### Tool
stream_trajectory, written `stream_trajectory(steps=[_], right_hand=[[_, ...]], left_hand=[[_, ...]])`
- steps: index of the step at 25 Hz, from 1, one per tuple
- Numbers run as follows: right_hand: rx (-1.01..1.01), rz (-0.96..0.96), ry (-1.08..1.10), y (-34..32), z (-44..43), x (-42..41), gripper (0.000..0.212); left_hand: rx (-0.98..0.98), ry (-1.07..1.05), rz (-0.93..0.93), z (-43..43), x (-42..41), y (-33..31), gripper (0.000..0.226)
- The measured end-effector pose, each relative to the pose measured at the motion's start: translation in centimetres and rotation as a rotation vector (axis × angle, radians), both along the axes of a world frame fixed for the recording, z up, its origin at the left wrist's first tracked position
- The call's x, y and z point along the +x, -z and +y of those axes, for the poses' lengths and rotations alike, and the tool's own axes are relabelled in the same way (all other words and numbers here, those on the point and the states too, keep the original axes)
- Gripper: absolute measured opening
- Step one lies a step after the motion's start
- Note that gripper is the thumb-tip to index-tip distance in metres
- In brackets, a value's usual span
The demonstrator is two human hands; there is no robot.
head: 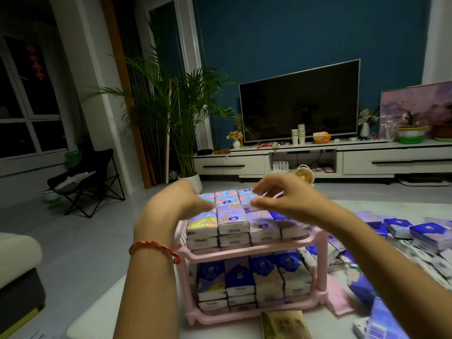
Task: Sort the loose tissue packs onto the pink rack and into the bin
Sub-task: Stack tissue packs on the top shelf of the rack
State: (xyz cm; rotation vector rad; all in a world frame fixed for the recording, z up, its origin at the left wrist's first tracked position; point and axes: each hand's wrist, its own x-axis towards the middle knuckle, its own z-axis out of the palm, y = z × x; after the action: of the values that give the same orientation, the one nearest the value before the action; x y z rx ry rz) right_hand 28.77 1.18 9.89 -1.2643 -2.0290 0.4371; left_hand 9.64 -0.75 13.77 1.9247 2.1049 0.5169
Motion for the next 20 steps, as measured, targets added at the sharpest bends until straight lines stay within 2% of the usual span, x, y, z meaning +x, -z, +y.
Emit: stream_trajectory(steps=[2,5,10,15,20], right_hand=[[-0.008,0.063,0.074,-1.1,-0.6,2.9,0.019],[-0.099,0.09,0.204,-2.2,-2.5,8.1,0.015],[-0.429,-0.216,0.534,-2.0,-6.9,17.2,0.023],[-0.76,-0.498,0.666,1.8,-10.1,21.7,0.032],[-1.012,-0.571,0.793,5.0,-11.8,24.0,0.041]], left_hand=[[0.094,0.12,-0.014,-0.7,2.2,-0.5,0.042],[0.037,0.432,-0.081,-1.9,7.7,-0.6,0.038],[-0.108,0.921,-0.004,-4.3,19.2,2.3,0.031],[-0.223,1.048,0.291,-5.8,27.0,7.7,0.035],[-0.26,1.069,0.411,-6.6,29.1,10.2,0.036]])
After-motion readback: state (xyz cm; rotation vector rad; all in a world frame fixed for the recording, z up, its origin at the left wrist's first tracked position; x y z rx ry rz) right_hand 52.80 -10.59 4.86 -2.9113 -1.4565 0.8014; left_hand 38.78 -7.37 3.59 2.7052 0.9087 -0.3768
